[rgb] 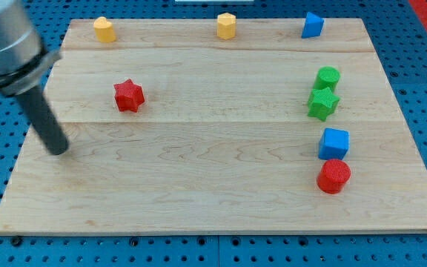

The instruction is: Place the arm to the center left of the board

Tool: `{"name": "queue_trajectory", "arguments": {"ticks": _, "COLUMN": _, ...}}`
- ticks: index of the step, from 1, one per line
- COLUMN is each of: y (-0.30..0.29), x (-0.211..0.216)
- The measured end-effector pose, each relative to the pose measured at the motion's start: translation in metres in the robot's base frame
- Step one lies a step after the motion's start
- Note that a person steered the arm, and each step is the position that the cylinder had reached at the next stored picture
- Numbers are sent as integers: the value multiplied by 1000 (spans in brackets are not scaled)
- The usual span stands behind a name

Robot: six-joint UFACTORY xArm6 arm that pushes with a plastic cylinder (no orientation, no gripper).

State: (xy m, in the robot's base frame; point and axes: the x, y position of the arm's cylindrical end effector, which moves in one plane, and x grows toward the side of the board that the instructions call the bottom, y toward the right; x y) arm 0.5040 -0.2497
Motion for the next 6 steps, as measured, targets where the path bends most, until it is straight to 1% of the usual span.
{"name": "queue_trajectory", "arguments": {"ticks": 1, "y": -55, "x": 0}}
{"name": "queue_trajectory", "arguments": {"ticks": 2, "y": -55, "x": 0}}
{"name": "queue_trajectory", "arguments": {"ticks": 3, "y": -55, "x": -47}}
{"name": "queue_trajectory", "arguments": {"ticks": 4, "y": -40, "x": -66}}
{"name": "queue_trajectory", "arguments": {"ticks": 5, "y": -19, "x": -65}}
{"name": "queue_trajectory", "arguments": {"ticks": 6, "y": -19, "x": -63}}
